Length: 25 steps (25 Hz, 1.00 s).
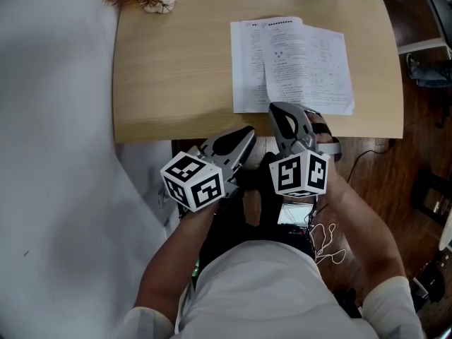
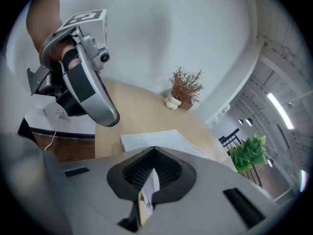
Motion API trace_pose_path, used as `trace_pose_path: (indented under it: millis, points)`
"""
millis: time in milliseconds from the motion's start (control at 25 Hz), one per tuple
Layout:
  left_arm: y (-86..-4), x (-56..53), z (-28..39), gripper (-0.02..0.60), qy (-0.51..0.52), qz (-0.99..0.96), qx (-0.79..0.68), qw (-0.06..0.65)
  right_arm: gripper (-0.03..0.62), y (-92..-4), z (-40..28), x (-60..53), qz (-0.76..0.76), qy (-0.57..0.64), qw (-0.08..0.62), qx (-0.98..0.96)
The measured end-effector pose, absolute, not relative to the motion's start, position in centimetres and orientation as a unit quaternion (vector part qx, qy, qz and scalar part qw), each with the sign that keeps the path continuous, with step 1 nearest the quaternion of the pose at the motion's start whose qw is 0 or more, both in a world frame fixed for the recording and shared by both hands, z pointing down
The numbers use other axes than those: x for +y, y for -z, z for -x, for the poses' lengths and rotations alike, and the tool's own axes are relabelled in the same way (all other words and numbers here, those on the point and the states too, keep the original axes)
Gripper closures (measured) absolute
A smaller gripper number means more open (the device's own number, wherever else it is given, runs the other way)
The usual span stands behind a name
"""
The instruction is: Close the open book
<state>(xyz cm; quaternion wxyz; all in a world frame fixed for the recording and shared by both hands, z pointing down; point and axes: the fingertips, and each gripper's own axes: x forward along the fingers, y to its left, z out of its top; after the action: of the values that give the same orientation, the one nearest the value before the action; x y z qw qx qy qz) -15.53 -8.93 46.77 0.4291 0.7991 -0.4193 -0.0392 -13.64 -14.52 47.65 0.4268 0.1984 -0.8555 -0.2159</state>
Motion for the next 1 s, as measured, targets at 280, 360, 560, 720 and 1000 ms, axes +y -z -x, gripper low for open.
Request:
trace_pose_path:
  millis: [280,360,560,720,1000]
  points:
    - [-46.4,-9.6,13.6,0.583,0.036,-0.802,-0.417,0.427,0.592,-46.1,11.2,-15.5,-0.235,0.211,0.412,-0.855]
    - [-46.3,-9.7,13.1,0.583,0.034,-0.803,-0.416,0.426,0.592,-45.8,10.5,-15.9,-0.243,0.208,0.409,-0.855]
    - [-46.1,-9.9,11.7,0.583,0.029,-0.804,-0.414,0.426,0.592,-45.1,8.8,-16.7,-0.271,0.194,0.396,-0.855]
    - [-46.1,-10.1,10.9,0.583,0.024,-0.805,-0.412,0.426,0.592,-44.8,7.6,-17.5,-0.290,0.182,0.389,-0.855]
    - [-46.2,-10.5,9.5,0.583,0.018,-0.807,-0.408,0.427,0.592,-44.8,5.7,-18.4,-0.307,0.174,0.385,-0.853]
